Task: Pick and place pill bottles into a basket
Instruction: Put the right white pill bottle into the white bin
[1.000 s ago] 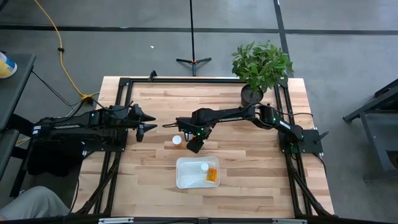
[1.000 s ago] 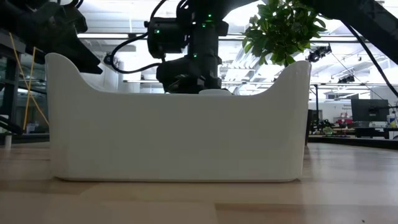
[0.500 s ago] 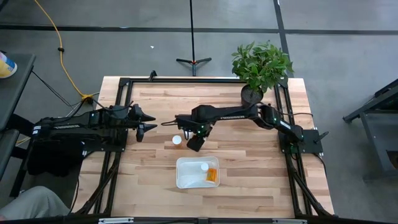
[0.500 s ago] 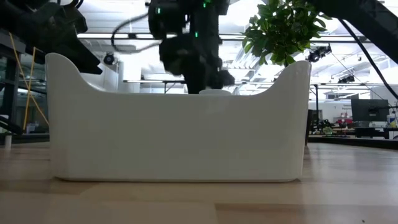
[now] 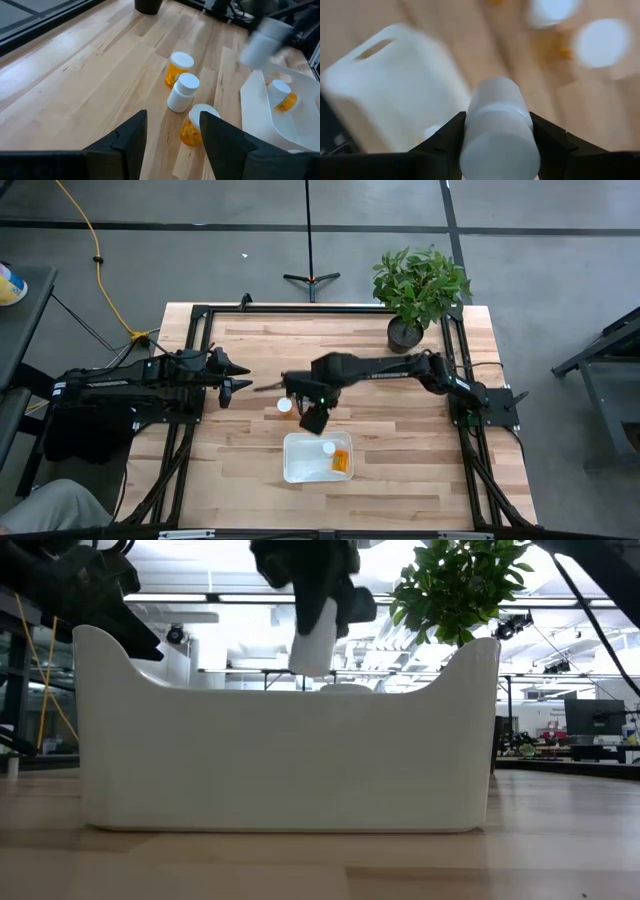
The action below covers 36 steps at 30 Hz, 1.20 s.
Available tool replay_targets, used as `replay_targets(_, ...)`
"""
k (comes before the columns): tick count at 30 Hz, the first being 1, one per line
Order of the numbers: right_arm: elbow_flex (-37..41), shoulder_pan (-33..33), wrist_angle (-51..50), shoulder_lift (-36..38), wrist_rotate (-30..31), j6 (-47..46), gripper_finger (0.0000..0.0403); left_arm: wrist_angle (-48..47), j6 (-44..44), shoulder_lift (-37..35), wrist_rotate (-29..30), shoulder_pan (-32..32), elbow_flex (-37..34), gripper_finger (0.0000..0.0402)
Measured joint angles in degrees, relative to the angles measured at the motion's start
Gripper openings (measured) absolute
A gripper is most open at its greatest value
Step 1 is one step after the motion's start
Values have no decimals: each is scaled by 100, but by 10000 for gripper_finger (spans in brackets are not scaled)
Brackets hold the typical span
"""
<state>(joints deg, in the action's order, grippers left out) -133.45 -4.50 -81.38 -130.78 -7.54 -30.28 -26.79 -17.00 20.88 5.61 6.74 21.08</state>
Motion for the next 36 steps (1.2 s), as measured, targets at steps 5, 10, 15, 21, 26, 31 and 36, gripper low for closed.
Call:
replay_targets(5,0,-367,195,0,-117,-56,166,-11,1,0,13,0,0,216)
replay_targets(10,0,-577,455,0,-91,-264,166,-12,-1,0,10,0,0,216)
replay_targets(15,28,-692,778,-39,-47,-420,166,-11,-66,0,7,0,0,216)
replay_targets(21,531,-729,1167,-48,-143,-572,166,-13,-128,-2,3,0,0,216)
replay_targets(26,956,-729,1420,-50,-306,-669,166,-13,-128,0,-17,0,0,216)
replay_targets(31,1160,-729,1745,-52,-459,-682,166,-11,-129,0,-18,0,0,216)
replay_targets(36,1266,-729,2011,-57,-527,-702,166,-10,-130,-2,-16,0,0,216)
